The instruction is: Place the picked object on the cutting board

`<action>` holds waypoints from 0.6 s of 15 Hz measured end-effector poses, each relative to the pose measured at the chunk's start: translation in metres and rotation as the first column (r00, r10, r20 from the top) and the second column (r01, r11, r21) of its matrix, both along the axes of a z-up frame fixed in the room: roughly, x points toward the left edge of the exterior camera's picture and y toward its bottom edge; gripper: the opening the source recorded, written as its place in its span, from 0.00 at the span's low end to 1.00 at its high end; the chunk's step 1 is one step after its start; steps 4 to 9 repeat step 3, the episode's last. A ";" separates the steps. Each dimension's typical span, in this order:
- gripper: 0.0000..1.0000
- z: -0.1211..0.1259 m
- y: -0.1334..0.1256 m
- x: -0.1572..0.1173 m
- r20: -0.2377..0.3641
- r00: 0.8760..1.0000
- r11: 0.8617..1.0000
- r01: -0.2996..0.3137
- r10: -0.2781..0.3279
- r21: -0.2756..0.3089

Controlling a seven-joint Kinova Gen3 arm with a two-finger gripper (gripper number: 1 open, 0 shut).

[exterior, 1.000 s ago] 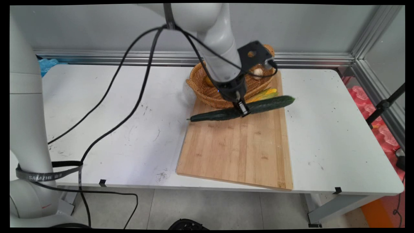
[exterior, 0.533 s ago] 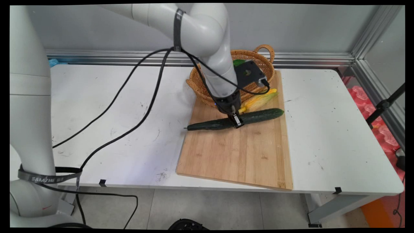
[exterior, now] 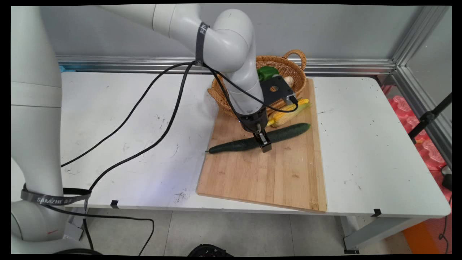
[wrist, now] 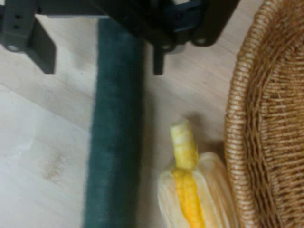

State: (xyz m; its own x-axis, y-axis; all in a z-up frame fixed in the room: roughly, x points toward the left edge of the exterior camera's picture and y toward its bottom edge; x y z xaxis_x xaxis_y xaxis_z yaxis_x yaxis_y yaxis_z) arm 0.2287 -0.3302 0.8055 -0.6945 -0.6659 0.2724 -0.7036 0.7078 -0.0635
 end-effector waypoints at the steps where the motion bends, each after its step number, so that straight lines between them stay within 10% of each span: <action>1: 1.00 0.002 0.000 0.000 -0.004 1.000 1.000 0.006 -0.006 -0.001; 9: 1.00 0.008 0.001 0.001 -0.012 1.000 1.000 0.019 -0.019 -0.003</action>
